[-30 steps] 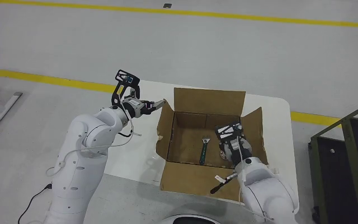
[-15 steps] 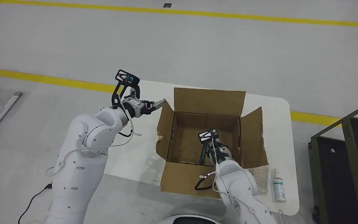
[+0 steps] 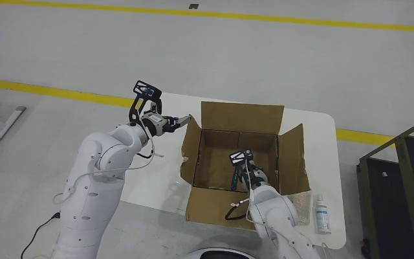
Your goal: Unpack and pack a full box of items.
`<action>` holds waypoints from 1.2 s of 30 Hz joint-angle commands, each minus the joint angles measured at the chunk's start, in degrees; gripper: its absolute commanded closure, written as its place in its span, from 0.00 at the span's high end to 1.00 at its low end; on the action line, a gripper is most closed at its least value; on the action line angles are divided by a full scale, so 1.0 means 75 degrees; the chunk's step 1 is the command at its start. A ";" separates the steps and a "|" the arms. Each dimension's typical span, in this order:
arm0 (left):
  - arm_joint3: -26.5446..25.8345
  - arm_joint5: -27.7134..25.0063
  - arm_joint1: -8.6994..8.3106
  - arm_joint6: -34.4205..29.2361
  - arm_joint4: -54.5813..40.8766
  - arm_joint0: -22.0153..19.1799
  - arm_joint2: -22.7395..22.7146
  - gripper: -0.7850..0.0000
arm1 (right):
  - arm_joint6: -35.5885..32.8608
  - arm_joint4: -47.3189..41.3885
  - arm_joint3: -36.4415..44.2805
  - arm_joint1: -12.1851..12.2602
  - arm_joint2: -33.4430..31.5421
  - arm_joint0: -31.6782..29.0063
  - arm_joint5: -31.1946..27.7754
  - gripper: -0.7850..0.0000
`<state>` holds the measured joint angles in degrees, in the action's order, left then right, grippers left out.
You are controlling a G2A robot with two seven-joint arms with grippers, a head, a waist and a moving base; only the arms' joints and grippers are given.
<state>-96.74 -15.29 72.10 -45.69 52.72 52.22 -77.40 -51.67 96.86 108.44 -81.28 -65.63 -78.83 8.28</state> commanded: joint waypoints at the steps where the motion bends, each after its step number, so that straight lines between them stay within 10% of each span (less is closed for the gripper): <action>1: 0.0000 0.0000 0.0000 0.0000 0.0000 0.0000 0.0000 1.00 | -0.0279 -0.0163 -0.0021 -0.0023 -0.0070 0.0161 0.0042 0.00; 14: 0.0000 0.0000 0.0000 0.0000 0.0000 0.0000 0.0000 1.00 | -0.3445 -0.1349 -0.1397 -0.0179 -0.0258 0.1948 -0.0462 0.00; 36: 0.0000 0.0000 0.0000 0.0000 0.0000 0.0000 0.0000 1.00 | -0.3531 -0.1106 -0.2998 -0.0282 0.0127 0.2573 -0.0392 0.00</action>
<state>-96.74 -15.29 72.10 -45.69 52.72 52.22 -77.40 -77.85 88.70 87.07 -83.23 -65.00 -60.27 4.77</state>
